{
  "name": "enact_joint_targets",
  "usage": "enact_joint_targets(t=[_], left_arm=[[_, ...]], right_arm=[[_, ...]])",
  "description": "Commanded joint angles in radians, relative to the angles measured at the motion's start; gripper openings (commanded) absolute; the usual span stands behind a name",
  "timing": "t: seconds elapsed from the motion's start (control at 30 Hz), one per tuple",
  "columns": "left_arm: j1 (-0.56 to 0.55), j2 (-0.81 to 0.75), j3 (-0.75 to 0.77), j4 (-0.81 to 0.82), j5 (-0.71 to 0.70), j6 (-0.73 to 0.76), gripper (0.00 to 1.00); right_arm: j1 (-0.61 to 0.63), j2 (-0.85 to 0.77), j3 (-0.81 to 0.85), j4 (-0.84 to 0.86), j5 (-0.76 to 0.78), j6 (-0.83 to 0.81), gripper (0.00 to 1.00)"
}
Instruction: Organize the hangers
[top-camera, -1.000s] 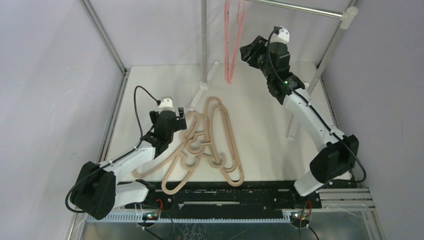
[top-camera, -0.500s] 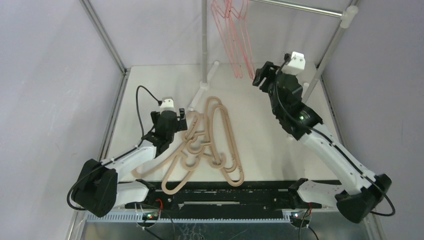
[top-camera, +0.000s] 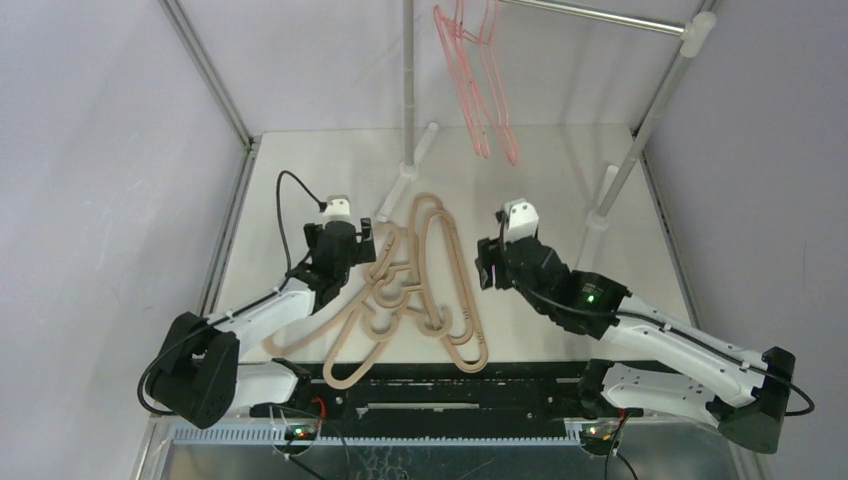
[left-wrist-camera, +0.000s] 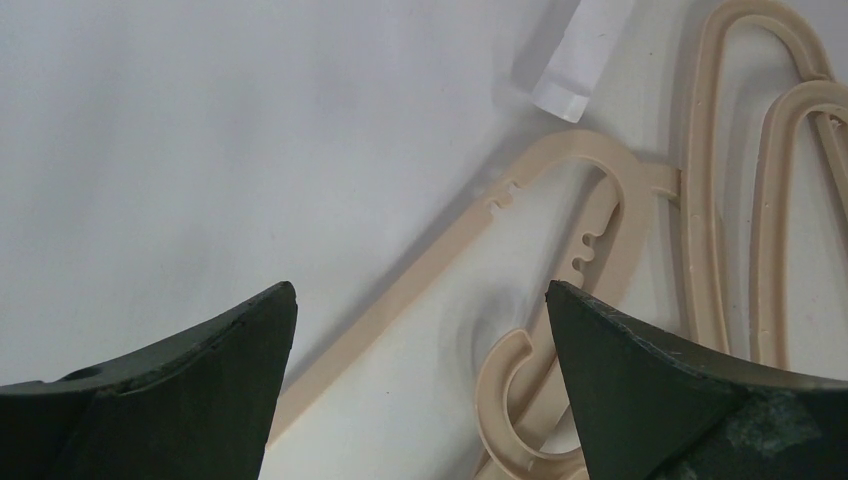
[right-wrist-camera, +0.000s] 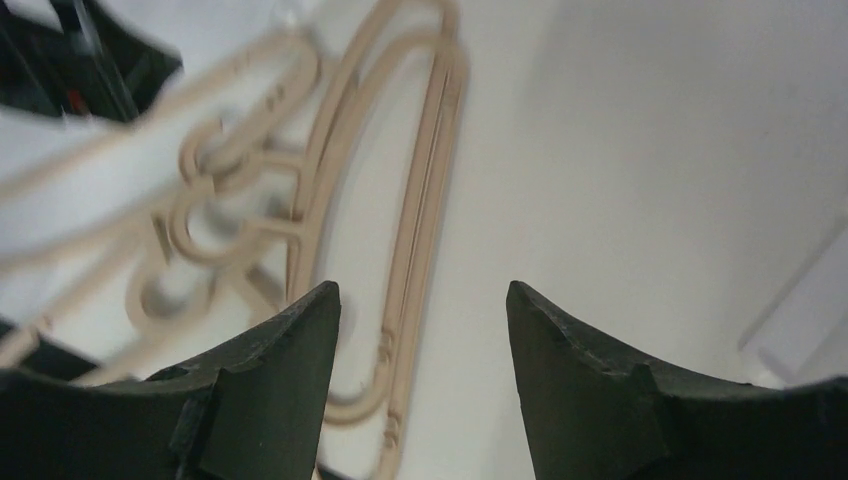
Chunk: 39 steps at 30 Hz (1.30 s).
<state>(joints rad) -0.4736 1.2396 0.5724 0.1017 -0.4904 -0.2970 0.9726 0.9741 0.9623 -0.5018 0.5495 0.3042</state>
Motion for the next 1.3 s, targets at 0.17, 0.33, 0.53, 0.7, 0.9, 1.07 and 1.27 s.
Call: enact_joint_targets(t=[0.17,0.33,0.53,0.7,0.9,1.07,1.27], left_arm=[[-0.005,0.026,0.054,0.02,0.015,-0.011,1.0],[-0.004,0.025,0.052,0.018,0.004,-0.011,1.0],[-0.004,0.018,0.046,0.02,0.0,-0.013,1.0],[-0.004,0.02,0.047,0.021,0.0,-0.013,1.0],[-0.005,0.024,0.048,0.024,0.001,-0.014,1.0],[-0.003,0.022,0.046,0.024,0.001,-0.014,1.0],[-0.004,0.009,0.043,0.023,-0.002,-0.014,1.0]], right_arm=[[0.022,0.052,-0.191,0.153,-0.262,0.07,0.69],[0.021,0.202,-0.193,0.261,-0.342,0.07,0.68],[0.03,0.377,-0.167,0.372,-0.413,0.084,0.66],[0.032,0.507,-0.104,0.382,-0.452,0.088,0.62],[0.032,0.591,-0.06,0.409,-0.471,0.083,0.61],[0.014,0.648,-0.026,0.406,-0.477,0.08,0.59],[-0.008,0.695,-0.022,0.435,-0.524,0.094,0.54]])
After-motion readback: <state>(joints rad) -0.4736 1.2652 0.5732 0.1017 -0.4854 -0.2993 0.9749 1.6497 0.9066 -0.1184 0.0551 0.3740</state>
